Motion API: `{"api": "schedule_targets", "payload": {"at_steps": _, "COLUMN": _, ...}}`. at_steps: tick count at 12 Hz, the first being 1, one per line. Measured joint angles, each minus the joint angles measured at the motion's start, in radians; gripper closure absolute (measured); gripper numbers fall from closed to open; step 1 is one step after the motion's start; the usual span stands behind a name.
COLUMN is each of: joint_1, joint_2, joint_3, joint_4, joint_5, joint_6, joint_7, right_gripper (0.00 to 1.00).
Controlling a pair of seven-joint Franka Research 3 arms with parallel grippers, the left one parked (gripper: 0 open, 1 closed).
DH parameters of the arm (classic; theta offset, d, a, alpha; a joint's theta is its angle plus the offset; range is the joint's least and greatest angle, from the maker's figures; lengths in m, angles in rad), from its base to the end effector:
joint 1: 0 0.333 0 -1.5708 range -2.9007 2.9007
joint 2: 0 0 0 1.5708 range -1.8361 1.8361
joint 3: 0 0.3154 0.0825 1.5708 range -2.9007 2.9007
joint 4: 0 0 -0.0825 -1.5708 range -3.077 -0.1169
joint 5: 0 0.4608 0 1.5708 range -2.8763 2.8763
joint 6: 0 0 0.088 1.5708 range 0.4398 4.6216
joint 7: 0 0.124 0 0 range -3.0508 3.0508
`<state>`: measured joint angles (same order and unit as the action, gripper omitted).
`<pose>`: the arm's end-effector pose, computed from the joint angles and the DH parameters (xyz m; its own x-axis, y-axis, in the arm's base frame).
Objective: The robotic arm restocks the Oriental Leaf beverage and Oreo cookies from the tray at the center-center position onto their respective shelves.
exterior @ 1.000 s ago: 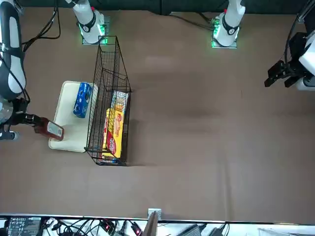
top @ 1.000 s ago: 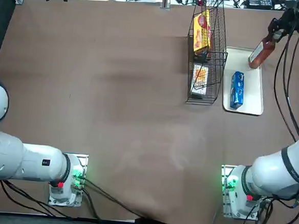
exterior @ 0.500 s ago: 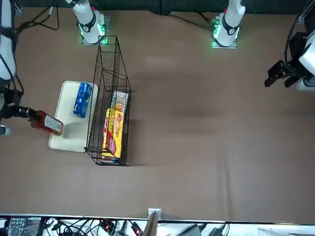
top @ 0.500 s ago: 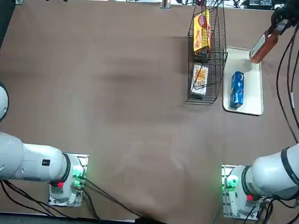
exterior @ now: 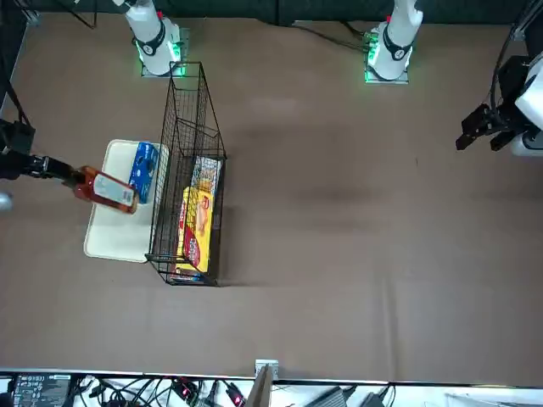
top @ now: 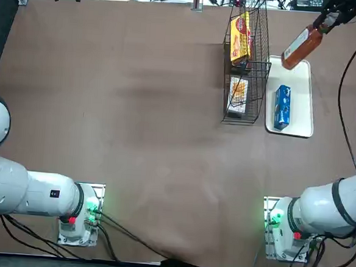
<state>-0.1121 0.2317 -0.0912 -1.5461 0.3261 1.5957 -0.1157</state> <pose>0.6805 -0.0957 0.4752 0.9842 -0.1000 -0.1461 -0.1418 -0.9392 -0.3127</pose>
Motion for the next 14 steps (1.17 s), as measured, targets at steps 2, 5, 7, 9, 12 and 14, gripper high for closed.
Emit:
{"api": "schedule_targets", "payload": {"at_steps": 2, "joint_1": -0.010, "joint_2": -0.006, "joint_3": -0.004, "joint_4": -0.023, "joint_5": 0.094, "joint_6": -0.028, "joint_7": 0.000, "right_gripper": 0.41}}
{"api": "schedule_targets", "payload": {"at_steps": 5, "joint_1": -0.032, "joint_2": -0.032, "joint_3": -0.006, "joint_4": -0.081, "joint_5": 0.170, "joint_6": -0.033, "joint_7": -0.002, "right_gripper": 0.41}}
{"api": "schedule_targets", "payload": {"at_steps": 7, "joint_1": -0.039, "joint_2": -0.060, "joint_3": -0.006, "joint_4": -0.103, "joint_5": 0.173, "joint_6": -0.037, "joint_7": -0.002, "right_gripper": 0.41}}
{"api": "schedule_targets", "payload": {"at_steps": 9, "joint_1": -0.055, "joint_2": -0.092, "joint_3": -0.006, "joint_4": -0.108, "joint_5": 0.174, "joint_6": -0.055, "joint_7": -0.002, "right_gripper": 0.41}}
{"api": "schedule_targets", "payload": {"at_steps": 12, "joint_1": -0.086, "joint_2": -0.160, "joint_3": -0.008, "joint_4": -0.112, "joint_5": 0.201, "joint_6": -0.100, "joint_7": 0.001, "right_gripper": 0.41}}
{"api": "schedule_targets", "payload": {"at_steps": 14, "joint_1": -0.113, "joint_2": -0.189, "joint_3": -0.009, "joint_4": -0.128, "joint_5": 0.266, "joint_6": -0.130, "joint_7": 0.001, "right_gripper": 0.41}}
